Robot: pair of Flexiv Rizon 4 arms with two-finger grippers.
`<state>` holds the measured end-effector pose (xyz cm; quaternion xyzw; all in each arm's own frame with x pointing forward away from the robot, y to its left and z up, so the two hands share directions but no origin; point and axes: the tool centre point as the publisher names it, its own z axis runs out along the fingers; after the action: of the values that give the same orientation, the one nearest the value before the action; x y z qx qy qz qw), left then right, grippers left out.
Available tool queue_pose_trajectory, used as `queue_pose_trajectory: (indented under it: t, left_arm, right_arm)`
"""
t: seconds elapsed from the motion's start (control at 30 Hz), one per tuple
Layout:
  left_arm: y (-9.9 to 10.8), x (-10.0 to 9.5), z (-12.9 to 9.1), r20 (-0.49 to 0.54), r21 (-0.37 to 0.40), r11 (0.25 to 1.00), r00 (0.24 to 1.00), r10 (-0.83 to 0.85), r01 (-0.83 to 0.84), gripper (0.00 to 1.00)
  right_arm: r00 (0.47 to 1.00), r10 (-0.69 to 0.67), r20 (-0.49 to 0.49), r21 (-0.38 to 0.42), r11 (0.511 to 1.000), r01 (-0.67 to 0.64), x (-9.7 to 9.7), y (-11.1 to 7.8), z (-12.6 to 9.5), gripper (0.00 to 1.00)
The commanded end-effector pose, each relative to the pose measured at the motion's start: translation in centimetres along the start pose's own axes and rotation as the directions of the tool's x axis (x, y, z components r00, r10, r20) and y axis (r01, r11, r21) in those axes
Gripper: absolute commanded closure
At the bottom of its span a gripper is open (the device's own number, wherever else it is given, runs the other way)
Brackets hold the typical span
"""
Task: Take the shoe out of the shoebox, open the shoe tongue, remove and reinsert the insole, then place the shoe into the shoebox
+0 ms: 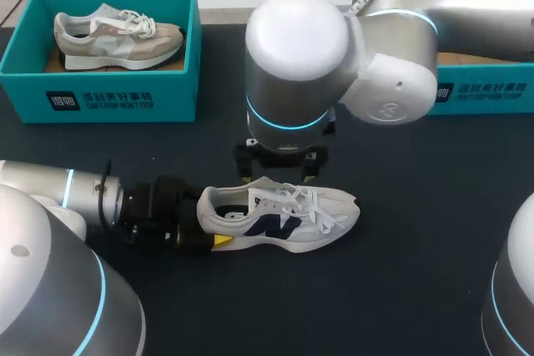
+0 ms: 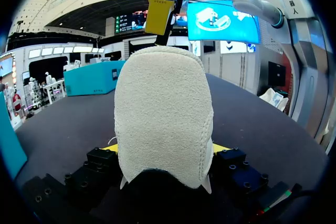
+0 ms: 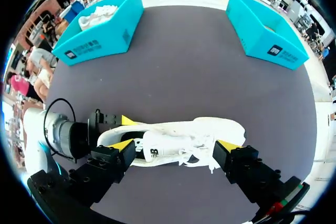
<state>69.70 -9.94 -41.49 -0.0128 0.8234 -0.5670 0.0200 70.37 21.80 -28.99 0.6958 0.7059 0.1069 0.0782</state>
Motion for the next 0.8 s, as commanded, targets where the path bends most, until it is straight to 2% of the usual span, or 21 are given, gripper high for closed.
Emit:
queue_pose_trajectory:
  t: [0.03,0.57,0.77,0.8]
  left_arm:
    - [0.12,0.18,-0.07,0.001,-0.002,1.0,1.0,-0.001,0.001,1.0]
    - [0.12,0.18,-0.07,0.001,-0.002,1.0,1.0,-0.001,0.001,1.0]
    - [0.12,0.18,-0.07,0.001,-0.002,1.0,1.0,-0.001,0.001,1.0]
    - [0.12,0.18,-0.07,0.001,-0.002,1.0,1.0,-0.001,0.001,1.0]
  right_arm:
    - [0.991,0.069,0.117,-0.023,0.997,-0.067,2.94,-1.32,0.82,0.0]
    - [0.991,0.087,0.102,-0.033,0.996,-0.084,2.93,-1.46,0.98,0.0]
    - [0.977,0.119,0.177,0.005,0.993,-0.122,2.83,-2.07,1.32,0.0]
    - [0.97,0.153,0.191,-0.01,0.988,-0.154,2.76,-2.22,1.33,0.0]
